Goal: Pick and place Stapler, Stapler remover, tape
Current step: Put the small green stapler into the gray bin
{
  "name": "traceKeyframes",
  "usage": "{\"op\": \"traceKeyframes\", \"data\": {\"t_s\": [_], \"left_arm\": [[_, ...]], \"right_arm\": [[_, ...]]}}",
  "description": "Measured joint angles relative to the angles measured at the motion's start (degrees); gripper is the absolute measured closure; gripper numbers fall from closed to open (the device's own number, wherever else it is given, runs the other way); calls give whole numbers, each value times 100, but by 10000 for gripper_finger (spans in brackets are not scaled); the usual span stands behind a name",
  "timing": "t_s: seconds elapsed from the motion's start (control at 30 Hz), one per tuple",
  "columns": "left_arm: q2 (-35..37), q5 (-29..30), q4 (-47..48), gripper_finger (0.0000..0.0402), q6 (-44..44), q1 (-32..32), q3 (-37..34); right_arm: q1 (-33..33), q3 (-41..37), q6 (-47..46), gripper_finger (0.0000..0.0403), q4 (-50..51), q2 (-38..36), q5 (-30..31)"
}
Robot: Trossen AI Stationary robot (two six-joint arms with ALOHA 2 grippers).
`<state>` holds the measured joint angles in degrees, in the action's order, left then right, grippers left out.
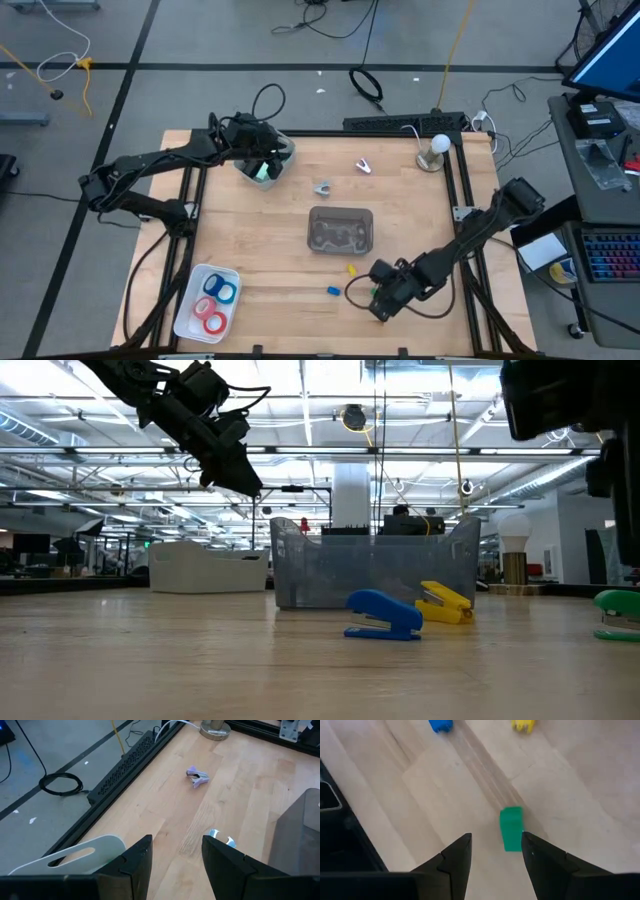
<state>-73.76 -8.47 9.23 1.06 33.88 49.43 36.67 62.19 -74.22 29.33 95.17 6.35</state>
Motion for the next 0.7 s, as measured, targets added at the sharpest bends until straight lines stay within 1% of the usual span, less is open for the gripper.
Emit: {"op": "traceKeyframes", "data": {"t_s": [0.7], "left_arm": [[0, 1, -2, 231, 20, 1, 0]], "right_arm": [[-21, 2, 213, 238, 47, 704, -37]]}}
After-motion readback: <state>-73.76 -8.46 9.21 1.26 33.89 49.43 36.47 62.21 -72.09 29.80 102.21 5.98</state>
